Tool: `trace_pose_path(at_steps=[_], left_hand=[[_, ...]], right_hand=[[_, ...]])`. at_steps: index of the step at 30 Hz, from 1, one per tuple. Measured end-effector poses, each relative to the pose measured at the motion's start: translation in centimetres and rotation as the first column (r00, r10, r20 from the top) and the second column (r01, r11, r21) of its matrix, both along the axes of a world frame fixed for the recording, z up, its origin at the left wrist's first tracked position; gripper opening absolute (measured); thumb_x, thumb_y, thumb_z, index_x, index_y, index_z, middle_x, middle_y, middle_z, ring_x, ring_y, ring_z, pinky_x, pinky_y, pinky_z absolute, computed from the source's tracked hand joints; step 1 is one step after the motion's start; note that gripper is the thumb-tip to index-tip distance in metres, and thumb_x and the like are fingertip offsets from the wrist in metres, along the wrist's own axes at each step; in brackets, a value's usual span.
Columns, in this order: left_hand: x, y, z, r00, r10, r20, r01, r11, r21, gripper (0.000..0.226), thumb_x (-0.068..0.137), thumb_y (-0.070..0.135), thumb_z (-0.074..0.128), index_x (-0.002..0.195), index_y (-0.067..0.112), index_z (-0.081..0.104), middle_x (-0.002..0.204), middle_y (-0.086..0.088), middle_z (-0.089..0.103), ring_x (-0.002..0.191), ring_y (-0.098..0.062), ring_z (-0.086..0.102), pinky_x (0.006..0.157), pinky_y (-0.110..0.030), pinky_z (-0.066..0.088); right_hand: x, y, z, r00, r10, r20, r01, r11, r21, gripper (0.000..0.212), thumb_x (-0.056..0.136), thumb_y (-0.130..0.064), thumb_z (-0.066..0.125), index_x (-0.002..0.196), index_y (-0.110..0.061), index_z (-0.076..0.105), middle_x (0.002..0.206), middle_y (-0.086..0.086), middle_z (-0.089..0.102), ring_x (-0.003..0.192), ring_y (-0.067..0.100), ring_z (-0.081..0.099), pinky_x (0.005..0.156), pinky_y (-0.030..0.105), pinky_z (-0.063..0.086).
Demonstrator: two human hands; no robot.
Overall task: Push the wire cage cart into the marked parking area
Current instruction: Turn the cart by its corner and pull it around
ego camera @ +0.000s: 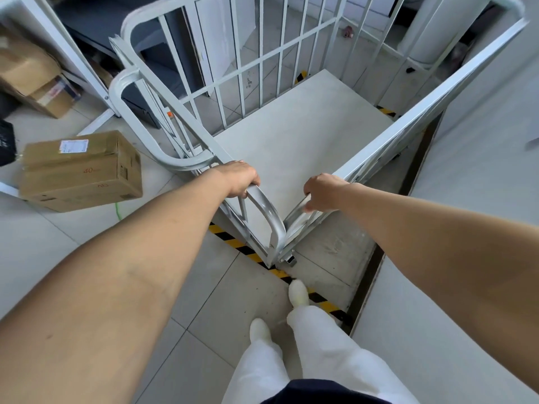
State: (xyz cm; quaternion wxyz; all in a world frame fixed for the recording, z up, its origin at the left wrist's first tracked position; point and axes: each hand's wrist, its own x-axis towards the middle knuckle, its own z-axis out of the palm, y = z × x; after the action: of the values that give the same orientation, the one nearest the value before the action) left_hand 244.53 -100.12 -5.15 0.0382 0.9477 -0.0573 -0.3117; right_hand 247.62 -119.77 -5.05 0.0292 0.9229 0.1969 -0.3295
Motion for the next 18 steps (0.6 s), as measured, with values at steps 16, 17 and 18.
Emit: trace_pose_path(at_steps=[16, 17, 18], left_hand=[[2.1, 7.8, 3.6, 0.985, 0.061, 0.163, -0.061, 0.998, -0.008, 0.059, 0.092, -0.006, 0.043, 0.144, 0.023, 0.041, 0.150, 0.000, 0.040, 0.136, -0.026, 0.041, 0.110, -0.039, 0.037], [2.2, 9.1, 4.0, 0.981, 0.079, 0.179, -0.080, 0.997, -0.006, 0.058, 0.093, -0.006, 0.042, 0.143, 0.023, 0.042, 0.149, 0.000, 0.040, 0.136, -0.026, 0.042, 0.109, -0.038, 0.038], [2.3, 10.1, 4.3, 0.976, 0.097, 0.194, -0.097, 0.995, -0.010, 0.059, 0.092, -0.007, 0.041, 0.143, 0.023, 0.043, 0.149, 0.000, 0.041, 0.135, -0.026, 0.043, 0.108, -0.038, 0.039]], right_hand=[[3.1, 10.2, 2.0, 0.997, 0.070, -0.045, -0.060, 0.980, 0.188, 0.048, 0.092, -0.041, 0.054, 0.134, -0.016, 0.051, 0.138, 0.006, 0.050, 0.125, 0.027, 0.049, 0.094, 0.031, 0.043], [3.4, 11.4, 2.4, 0.996, 0.078, -0.030, -0.070, 0.977, 0.203, 0.049, 0.093, -0.041, 0.054, 0.136, -0.016, 0.050, 0.140, 0.007, 0.048, 0.126, 0.027, 0.048, 0.095, 0.031, 0.042], [3.5, 12.5, 2.8, 0.997, 0.073, -0.020, -0.067, 0.973, 0.220, 0.050, 0.093, -0.040, 0.054, 0.136, -0.015, 0.049, 0.140, 0.008, 0.048, 0.127, 0.027, 0.047, 0.095, 0.031, 0.042]])
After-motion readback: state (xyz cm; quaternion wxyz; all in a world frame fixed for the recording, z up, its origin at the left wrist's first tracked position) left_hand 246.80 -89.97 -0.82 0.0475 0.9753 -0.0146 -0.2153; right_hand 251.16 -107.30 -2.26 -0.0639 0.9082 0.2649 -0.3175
